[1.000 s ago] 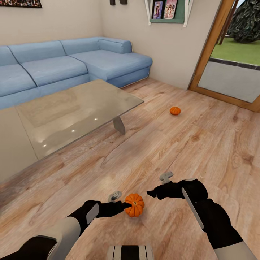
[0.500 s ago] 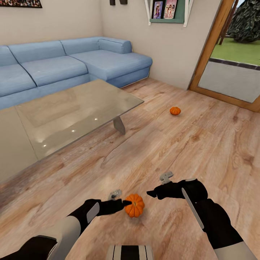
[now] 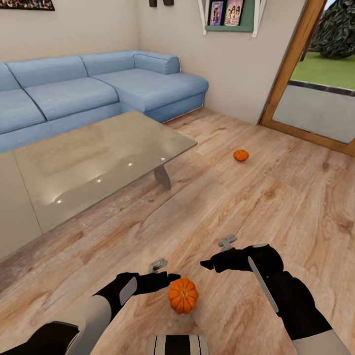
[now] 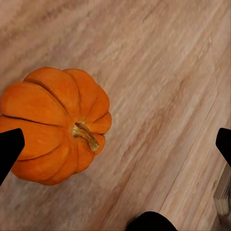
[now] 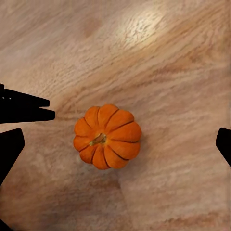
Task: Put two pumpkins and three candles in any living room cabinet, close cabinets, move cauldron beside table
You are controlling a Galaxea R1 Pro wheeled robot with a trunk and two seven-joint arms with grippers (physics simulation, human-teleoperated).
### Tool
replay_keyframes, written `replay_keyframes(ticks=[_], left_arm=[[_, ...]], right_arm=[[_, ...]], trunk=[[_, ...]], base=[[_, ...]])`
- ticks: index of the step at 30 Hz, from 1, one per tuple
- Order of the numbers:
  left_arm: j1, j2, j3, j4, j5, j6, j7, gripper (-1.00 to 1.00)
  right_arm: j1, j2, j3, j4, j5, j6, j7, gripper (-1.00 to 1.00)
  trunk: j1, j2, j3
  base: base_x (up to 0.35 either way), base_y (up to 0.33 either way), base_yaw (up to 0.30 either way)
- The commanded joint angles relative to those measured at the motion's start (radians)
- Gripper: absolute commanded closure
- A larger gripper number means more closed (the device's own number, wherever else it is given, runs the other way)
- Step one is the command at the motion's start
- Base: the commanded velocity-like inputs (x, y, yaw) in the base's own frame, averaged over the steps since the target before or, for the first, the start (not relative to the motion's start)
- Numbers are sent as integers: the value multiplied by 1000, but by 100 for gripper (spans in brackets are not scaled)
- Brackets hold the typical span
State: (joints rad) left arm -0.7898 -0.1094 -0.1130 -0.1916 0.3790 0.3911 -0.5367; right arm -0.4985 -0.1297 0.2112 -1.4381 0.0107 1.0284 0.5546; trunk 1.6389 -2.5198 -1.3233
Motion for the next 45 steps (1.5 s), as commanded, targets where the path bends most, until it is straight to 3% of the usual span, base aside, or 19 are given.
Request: replay_keyframes(ticks=[1,11,18,27,45], left_arm=[[0,-2,-8,-1,10,6,1,-100],[0,-9,-8,1,9,7,8,-100],[0,-9,-8,0,9,7,59,-100],[0,-13,-7,-9,14,6,163,-100],[0,-21,-8,-8,11,13,195,-100]], right_arm=[[-1,-1,1,-1,1,4,2,-100],[0,-1,2,-1,2,4,1,-100],[-1,-1,2,-1,3,4,1,-100],[0,-1,2,0,3,4,1,-100],[0,-1,2,1,3,4,-1,-100]], trunk=[[0,0,-1],[4,-2,-36],[7,-4,-63],[7,-4,-63],[7,-4,-63]], base=[[7,-1,0],[1,0,0],[0,0,0],[0,0,0],[25,-19,0]])
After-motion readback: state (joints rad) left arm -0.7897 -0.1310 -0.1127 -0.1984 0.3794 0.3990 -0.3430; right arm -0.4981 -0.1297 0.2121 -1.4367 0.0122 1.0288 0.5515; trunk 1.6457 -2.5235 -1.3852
